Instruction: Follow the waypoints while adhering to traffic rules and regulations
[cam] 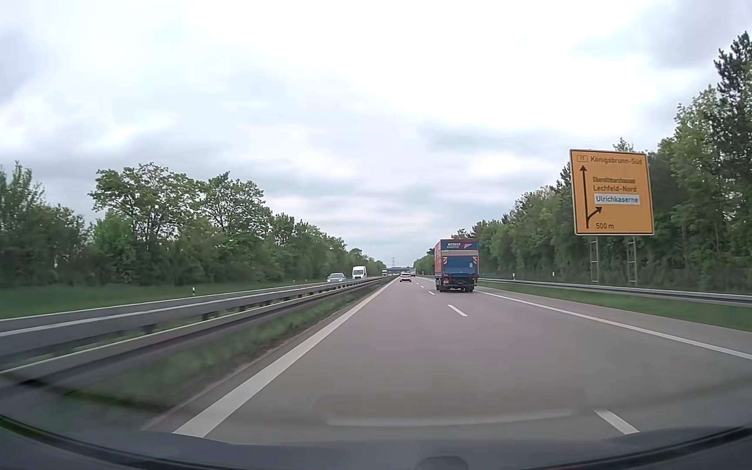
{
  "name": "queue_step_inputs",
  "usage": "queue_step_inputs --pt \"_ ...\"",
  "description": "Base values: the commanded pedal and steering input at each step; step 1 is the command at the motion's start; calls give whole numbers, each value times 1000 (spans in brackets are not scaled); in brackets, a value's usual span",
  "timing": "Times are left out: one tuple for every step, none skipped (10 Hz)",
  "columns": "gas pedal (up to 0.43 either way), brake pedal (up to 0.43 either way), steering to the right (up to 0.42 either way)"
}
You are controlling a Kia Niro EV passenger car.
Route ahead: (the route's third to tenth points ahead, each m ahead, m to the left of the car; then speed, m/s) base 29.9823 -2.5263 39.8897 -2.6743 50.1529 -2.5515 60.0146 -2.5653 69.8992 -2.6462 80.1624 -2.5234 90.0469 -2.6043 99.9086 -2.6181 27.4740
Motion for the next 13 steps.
queue_step_inputs --pt "480 0 -1" --pt "488 0 0" --pt "500 0 0" --pt "512 0 0" --pt "520 0 -1" --pt "520 0 0" --pt "520 0 0" --pt "520 0 0" --pt "520 0 0" --pt "520 0 0" --pt "520 0 -1" --pt "520 0 0" --pt "520 0 -1"
